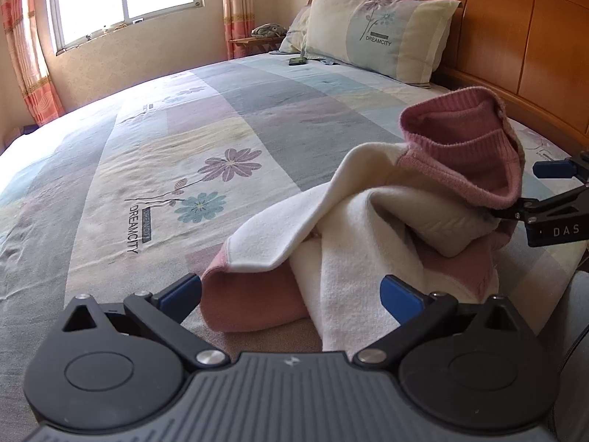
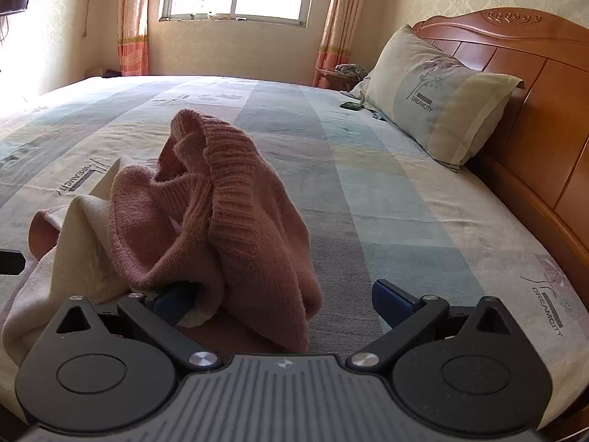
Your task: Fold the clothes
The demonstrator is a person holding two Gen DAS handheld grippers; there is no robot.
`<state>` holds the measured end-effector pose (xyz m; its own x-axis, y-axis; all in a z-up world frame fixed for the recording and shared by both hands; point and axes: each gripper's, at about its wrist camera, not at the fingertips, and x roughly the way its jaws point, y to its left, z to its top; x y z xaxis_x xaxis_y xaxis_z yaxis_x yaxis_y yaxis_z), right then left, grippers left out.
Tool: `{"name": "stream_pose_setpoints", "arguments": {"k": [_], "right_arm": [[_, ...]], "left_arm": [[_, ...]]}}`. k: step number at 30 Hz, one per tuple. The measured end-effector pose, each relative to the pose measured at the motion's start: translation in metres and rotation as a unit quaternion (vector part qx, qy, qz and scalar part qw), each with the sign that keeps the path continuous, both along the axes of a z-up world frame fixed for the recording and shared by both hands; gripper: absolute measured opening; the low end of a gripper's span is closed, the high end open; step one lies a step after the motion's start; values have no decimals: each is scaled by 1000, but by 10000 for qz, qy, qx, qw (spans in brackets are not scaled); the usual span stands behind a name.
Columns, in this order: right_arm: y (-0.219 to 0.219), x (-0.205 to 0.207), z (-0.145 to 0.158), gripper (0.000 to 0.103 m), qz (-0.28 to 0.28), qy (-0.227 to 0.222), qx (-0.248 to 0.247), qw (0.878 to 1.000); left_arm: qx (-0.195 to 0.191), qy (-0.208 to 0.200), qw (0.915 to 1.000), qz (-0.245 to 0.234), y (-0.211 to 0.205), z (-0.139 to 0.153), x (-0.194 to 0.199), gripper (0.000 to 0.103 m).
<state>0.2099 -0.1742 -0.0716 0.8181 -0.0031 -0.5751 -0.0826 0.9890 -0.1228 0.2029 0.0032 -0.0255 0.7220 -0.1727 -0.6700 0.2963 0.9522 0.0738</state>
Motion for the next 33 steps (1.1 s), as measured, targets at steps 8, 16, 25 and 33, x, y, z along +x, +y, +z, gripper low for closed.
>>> {"name": "stream_pose_setpoints", "arguments": {"k": [8, 16, 25, 33], "right_arm": [[-23, 7, -7, 103, -205, 162, 236, 9994], [-32, 2, -8, 103, -344, 193, 92, 9992], [-33, -9, 17, 103, -137, -45, 455, 9989], [-4, -16, 59, 103, 424, -466, 329, 9975]], "left_arm": [[28, -204, 9997, -133, -18, 8, 26, 102], [-105, 149, 9998, -74, -21, -16, 57, 102], [-496, 677, 9950, -538, -40, -46, 18, 102], [-746, 510, 9932, -737, -10, -21, 1, 102]]}}
